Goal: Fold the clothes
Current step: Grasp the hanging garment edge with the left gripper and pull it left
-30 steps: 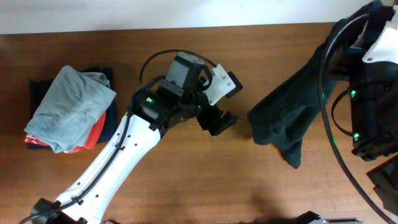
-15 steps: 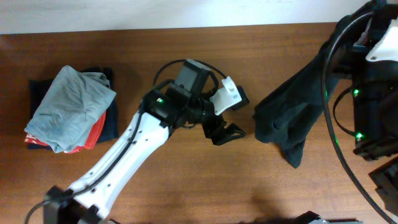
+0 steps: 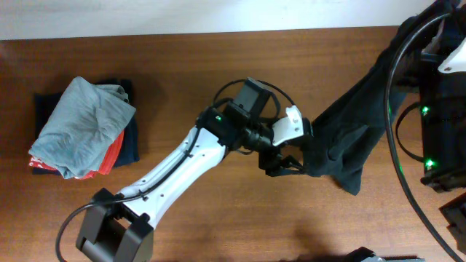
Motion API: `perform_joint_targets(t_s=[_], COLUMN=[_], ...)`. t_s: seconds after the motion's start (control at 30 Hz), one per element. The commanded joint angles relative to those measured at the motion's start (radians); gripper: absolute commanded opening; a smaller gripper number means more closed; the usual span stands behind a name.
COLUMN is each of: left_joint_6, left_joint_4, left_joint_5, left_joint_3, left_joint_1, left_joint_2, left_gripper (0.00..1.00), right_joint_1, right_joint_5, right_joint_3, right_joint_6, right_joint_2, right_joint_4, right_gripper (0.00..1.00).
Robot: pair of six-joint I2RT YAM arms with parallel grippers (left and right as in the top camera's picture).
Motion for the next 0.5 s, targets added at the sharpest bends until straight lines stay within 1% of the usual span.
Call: perform_joint_targets(t_s=[0.0, 0.1, 0.23, 0.3, 0.47], left_joint_6=[0.021, 0.020, 0.020, 0.020, 0.016], left_joint_4=[0.006, 0.019, 0.026, 0.029, 0.044], left_joint_5=[-0.026, -0.049, -0.157, -0.190, -0.193], left_joint_3=[-0.003, -0.003, -0.003, -0.003, -0.003], left_joint_1=[-0.019, -0.034, -0.050, -0.050, -0.052], left_joint_2=[-0.001, -0.001, -0.001, -0.001, -0.001], left_gripper=[0.71, 0.68, 0.62, 0.61, 0.61], right_joint_1=[-0.006, -0.006, -0.006, -0.006, -0.006], right_joint_5=[-0.014, -0.014, -0.018, -0.022, -0.033], right_joint_3=[0.023, 0.024, 0.024, 0.024, 0.024], right_joint_6=[-0.006, -0.006, -0.006, -0.006, -0.006], right_joint_2=[-0.010, -0.010, -0.011, -0.013, -0.022], right_joint_4=[0.004, 0.004, 0.004, 0.004, 0.005], right_gripper=[0.04, 0.04, 0.04, 0.04, 0.04])
